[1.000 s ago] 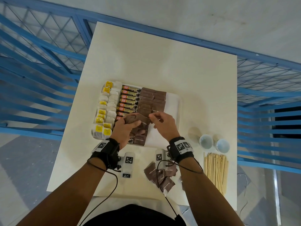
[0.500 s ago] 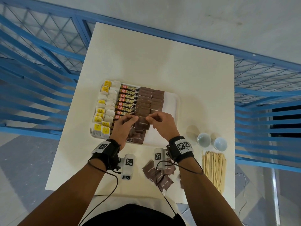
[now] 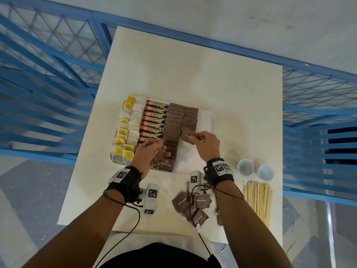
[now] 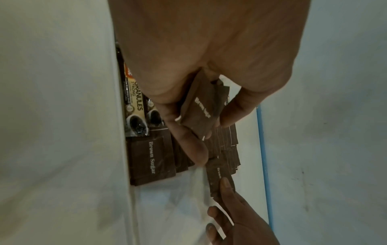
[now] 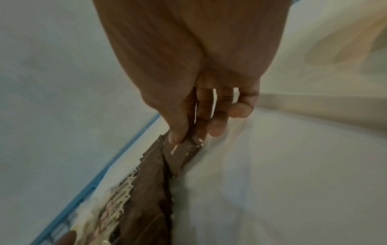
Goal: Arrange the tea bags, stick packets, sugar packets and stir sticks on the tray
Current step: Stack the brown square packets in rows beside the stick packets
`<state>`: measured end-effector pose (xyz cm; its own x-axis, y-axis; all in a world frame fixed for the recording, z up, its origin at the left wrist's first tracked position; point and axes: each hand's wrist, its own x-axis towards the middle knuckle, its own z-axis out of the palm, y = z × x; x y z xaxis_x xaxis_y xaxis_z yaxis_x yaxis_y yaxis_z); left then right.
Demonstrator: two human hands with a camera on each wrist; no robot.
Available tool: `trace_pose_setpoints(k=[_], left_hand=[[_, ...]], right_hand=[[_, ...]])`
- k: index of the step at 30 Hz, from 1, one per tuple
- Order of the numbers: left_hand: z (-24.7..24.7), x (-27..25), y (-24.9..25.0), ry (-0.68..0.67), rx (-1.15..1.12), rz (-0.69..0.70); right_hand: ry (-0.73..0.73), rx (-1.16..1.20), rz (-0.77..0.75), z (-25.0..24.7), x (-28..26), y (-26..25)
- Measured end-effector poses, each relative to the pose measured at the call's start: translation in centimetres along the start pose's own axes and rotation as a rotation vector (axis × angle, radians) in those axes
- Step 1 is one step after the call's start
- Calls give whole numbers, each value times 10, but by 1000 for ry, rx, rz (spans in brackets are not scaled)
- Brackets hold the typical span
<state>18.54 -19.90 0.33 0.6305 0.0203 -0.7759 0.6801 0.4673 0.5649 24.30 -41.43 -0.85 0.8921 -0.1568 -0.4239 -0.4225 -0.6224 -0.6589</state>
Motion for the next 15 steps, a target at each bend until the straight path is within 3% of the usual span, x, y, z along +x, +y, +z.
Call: trace_pose_setpoints(k=[15], left_hand=[[-8, 6, -6, -70, 63, -15]], right_hand=[[89, 13, 90, 15, 11, -2]])
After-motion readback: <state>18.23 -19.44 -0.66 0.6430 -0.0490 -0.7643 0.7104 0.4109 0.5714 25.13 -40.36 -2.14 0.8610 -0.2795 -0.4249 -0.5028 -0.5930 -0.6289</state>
